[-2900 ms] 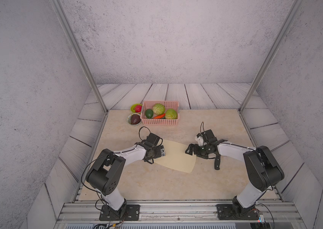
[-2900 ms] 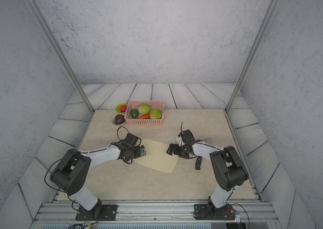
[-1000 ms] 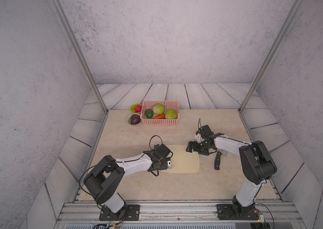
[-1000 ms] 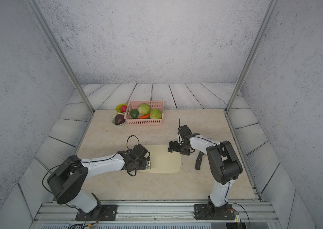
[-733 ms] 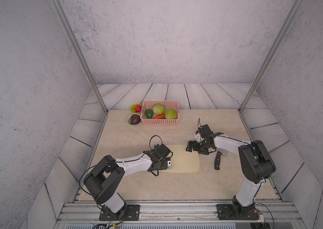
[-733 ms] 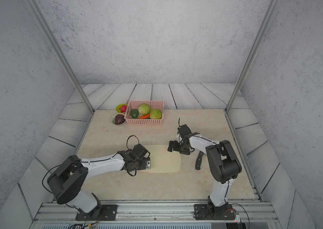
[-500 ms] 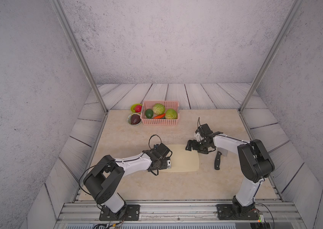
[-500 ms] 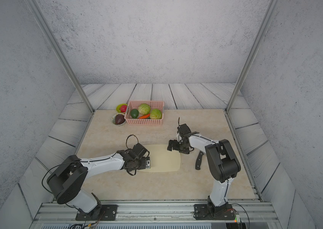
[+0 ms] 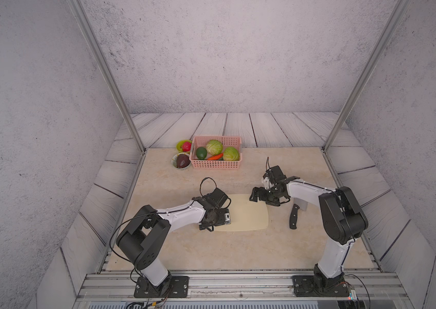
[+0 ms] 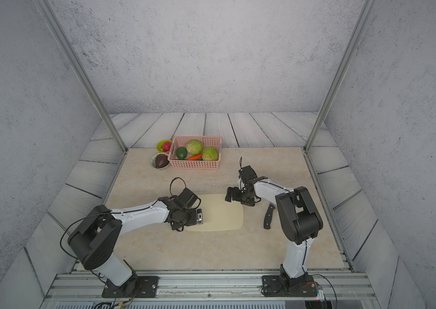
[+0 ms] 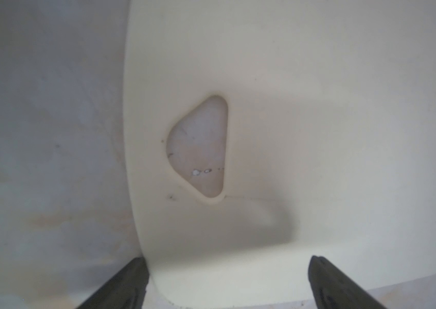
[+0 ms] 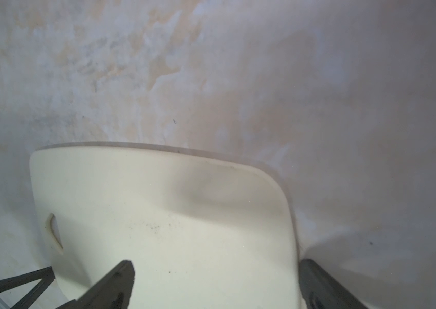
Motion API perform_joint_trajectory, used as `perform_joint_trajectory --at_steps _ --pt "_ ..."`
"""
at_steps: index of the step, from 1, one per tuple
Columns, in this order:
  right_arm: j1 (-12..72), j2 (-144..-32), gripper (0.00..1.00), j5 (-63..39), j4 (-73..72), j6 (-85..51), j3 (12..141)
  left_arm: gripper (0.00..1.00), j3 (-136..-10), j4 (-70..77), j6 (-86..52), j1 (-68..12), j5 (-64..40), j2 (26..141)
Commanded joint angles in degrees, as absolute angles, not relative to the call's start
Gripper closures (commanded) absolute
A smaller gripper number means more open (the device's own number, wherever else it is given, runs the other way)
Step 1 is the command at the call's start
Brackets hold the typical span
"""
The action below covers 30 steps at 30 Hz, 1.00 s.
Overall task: Align the knife with the edge of the cutting board
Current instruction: Adjust the work surface at the center of the board.
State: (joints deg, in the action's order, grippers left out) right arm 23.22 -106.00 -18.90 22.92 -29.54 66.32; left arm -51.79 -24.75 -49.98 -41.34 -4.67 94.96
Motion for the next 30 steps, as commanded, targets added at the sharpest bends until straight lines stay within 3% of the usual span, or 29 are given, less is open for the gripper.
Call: perform_joint_trajectory --at_steps 1,30 --pt "25.78 -108.65 0.01 -26.33 23.65 -30.76 66.40 0.02 -49.21 -18.36 -49.37 -40.97 -16.16 103.21" --pt "25.41 -109.98 0.01 -21.98 24.43 -31.68 67.79 0.02 -70.67 -31.16 -41.70 -31.22 -16.57 114.47"
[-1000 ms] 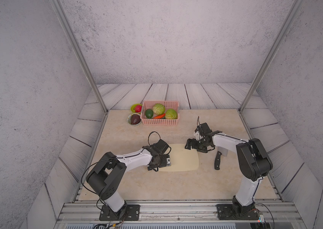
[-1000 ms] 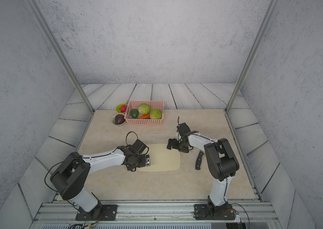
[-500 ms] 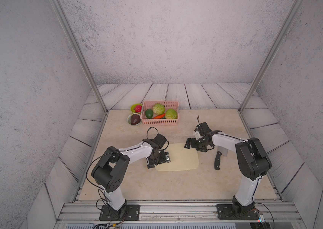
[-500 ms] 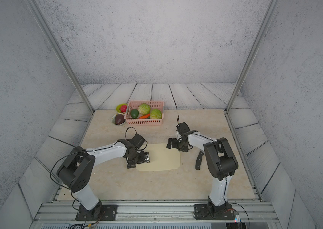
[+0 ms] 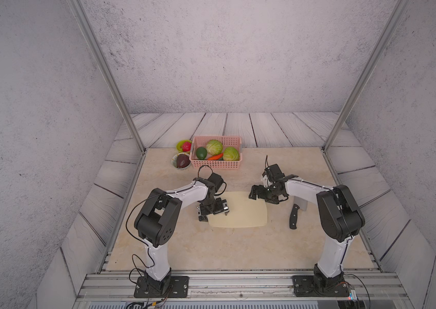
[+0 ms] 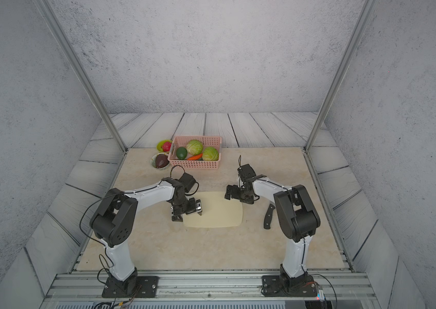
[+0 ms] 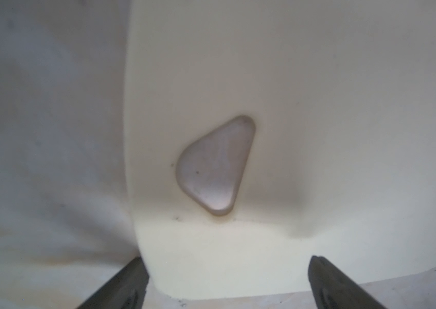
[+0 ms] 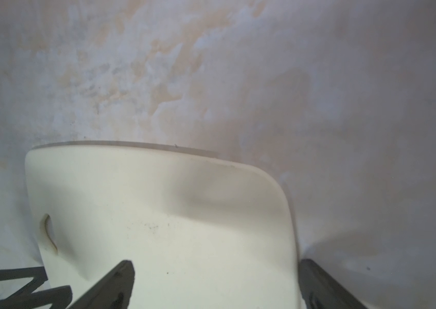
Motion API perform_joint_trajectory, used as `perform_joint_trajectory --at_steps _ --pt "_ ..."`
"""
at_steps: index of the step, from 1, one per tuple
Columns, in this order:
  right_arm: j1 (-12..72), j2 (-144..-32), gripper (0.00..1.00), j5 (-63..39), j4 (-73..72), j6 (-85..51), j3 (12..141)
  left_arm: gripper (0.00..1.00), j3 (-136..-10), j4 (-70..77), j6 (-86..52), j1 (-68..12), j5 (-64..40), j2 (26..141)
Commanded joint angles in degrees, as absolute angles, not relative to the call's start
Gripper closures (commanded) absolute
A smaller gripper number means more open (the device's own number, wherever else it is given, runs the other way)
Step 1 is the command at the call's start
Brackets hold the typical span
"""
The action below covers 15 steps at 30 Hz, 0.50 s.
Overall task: Align the knife with the edge of the cutting board
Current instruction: Adjust the work surface at the center of the board.
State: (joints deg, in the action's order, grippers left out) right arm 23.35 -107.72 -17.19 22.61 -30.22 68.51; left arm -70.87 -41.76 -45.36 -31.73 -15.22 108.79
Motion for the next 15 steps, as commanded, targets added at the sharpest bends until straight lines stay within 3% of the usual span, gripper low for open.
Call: perform_joint_trajectory --at_steps 1,15 --pt "25.28 -109.97 0.01 -21.90 24.38 -31.68 67.77 0.02 -71.55 -31.69 -41.48 -31.06 -16.53 114.78" --pt "24.76 -111.79 0.01 -22.32 24.76 -31.20 69.93 0.02 -70.95 -30.81 -42.14 -30.93 -17.94 114.35"
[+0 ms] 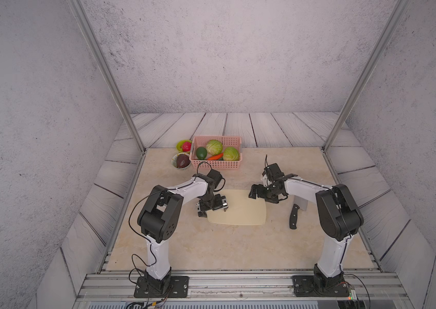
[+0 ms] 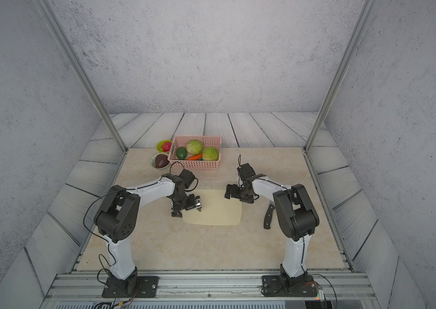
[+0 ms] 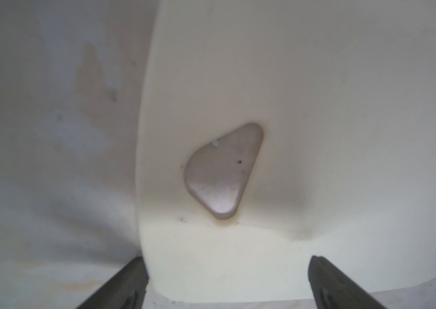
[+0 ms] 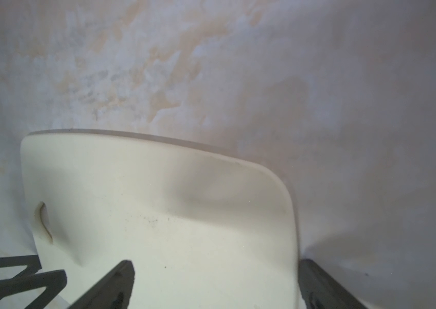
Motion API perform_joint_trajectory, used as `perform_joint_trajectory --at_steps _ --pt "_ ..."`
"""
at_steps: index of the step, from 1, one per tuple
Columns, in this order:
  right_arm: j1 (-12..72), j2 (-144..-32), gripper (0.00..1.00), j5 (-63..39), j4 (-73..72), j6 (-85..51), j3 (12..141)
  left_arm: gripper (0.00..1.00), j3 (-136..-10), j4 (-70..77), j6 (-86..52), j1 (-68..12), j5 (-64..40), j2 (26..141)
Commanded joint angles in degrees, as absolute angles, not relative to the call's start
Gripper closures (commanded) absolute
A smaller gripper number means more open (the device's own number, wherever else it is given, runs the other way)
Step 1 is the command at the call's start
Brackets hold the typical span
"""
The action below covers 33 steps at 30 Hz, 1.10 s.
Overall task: Align the knife with the edge of the cutting board
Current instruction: Adjust the work surface at the center of the board.
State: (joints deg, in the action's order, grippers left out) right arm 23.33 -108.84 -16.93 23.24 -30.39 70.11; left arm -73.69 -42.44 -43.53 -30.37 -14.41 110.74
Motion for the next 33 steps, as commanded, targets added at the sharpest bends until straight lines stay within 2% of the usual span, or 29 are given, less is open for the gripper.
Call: perform_joint_trajectory --at_steps 1,33 --pt "24.73 -111.94 0.01 -22.32 24.78 -31.20 70.22 0.02 -70.67 -30.59 -42.14 -31.06 -18.07 114.08" --pt "24.67 -112.85 0.01 -22.29 26.90 -30.98 73.45 0.02 -69.59 -30.55 -42.36 -31.39 -18.37 112.32"
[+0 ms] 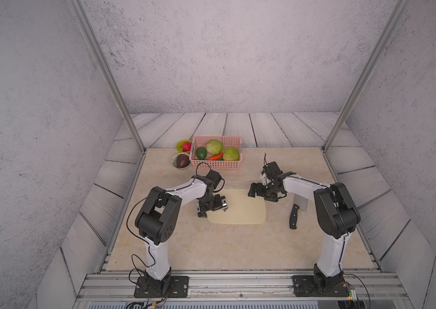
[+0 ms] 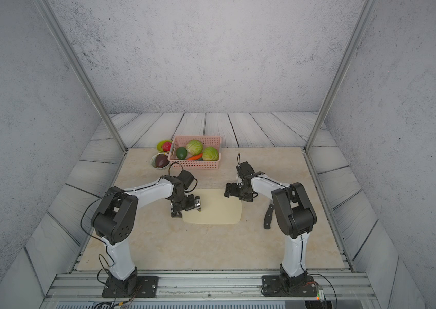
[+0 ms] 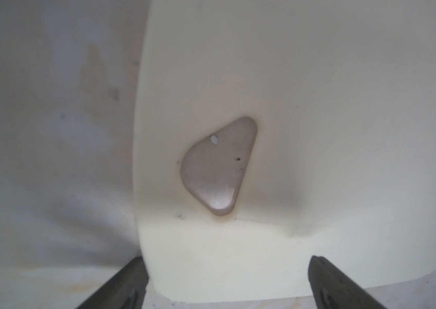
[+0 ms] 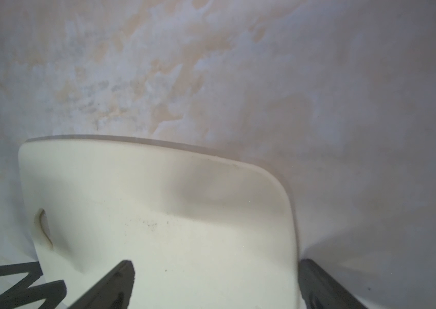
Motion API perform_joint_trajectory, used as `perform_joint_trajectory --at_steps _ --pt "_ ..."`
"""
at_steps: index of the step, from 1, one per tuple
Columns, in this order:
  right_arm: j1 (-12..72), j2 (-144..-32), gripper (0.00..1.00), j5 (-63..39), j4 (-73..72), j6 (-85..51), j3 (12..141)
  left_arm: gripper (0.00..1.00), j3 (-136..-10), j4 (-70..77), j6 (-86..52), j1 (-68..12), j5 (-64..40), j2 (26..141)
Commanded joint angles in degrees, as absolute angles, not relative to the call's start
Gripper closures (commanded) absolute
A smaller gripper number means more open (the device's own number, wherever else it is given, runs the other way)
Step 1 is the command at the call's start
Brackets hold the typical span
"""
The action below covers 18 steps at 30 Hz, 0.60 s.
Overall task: Align the knife with the edge of the cutting board
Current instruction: Adjust the work surface at the center of the board.
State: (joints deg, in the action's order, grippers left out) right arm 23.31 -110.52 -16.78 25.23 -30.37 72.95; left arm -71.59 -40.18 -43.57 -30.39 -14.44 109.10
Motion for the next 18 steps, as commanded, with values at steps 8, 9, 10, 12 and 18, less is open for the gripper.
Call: perform_joint_trajectory --at_steps 8,9,10,12,18 --pt "24.64 -113.34 0.01 -22.75 26.92 -31.28 74.26 0.02 -69.53 -31.00 -41.62 -31.19 -18.11 112.23" --pt "24.61 -113.36 0.01 -22.76 26.85 -31.34 74.32 0.02 -69.57 -31.03 -41.58 -31.20 -18.11 112.23" --pt "24.68 -113.45 0.01 -22.76 26.88 -31.43 74.42 0.02 -69.59 -31.07 -41.57 -31.18 -18.11 112.17" --pt "24.63 -113.55 0.01 -22.56 26.87 -31.43 74.53 0.02 -69.64 -31.12 -41.49 -31.11 -18.11 112.08" --pt "24.66 -113.95 0.01 -22.89 26.60 -31.78 74.62 0.02 -69.61 -31.08 -41.55 -30.94 -18.26 111.90"
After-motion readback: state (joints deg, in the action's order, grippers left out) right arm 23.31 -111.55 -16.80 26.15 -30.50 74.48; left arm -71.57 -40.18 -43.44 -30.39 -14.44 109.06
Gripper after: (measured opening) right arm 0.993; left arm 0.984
